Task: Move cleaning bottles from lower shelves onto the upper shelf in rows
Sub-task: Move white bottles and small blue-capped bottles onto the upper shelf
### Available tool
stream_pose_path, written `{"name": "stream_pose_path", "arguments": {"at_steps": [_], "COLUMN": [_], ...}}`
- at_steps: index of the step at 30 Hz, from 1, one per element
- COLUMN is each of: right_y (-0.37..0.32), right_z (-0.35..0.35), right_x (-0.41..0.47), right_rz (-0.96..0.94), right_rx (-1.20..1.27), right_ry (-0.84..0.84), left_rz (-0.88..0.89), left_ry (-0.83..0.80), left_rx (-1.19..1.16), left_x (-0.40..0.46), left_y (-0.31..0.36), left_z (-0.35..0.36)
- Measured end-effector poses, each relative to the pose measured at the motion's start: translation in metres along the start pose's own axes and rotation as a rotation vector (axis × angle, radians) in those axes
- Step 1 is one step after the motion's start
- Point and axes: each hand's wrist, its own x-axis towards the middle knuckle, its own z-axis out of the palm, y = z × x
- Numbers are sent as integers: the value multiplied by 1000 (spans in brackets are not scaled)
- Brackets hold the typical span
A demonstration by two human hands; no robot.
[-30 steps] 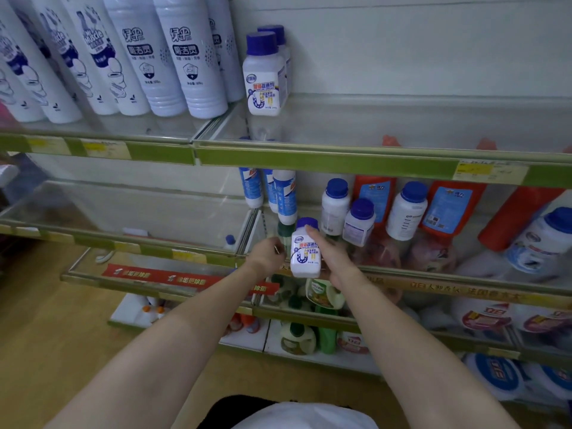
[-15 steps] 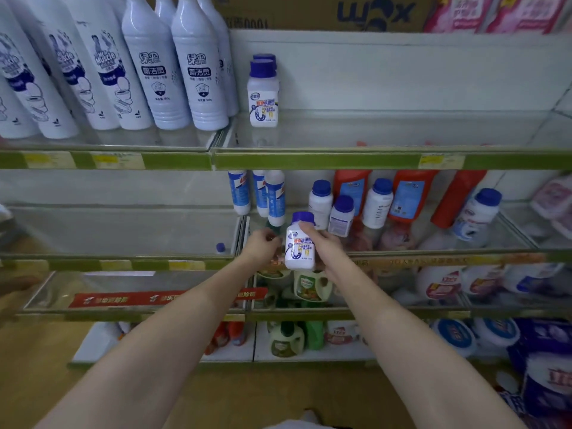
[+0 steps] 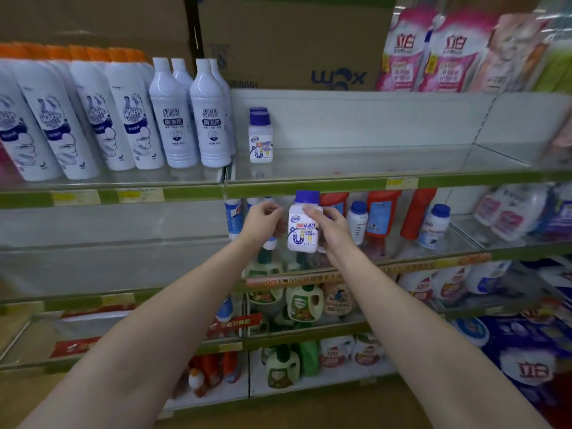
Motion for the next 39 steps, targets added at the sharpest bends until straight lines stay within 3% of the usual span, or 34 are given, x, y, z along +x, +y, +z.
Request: {"name": "stream_pose_path", "arguments": {"at_steps": [11, 22, 28, 32, 39], "right_y": [-85, -116, -100, -96, -92], "right_z": [34, 34, 51, 58, 69], "right_x": [36, 135, 185, 213, 236], "right_rz": [-124, -151, -160, -174, -299], "right_rx": [168, 225, 59, -39, -480], "right_ry": [-72, -138, -196, -202, -41], "left_rz": [124, 118, 91, 49, 39], "left_ry": [131, 202, 359, 375, 379], "left_rx": [27, 140, 309, 393, 371], "left_x": [51, 132, 167, 175, 177], "left_y": [95, 112, 95, 77, 72], "left_z": [-30, -25, -22, -21, -23]}}
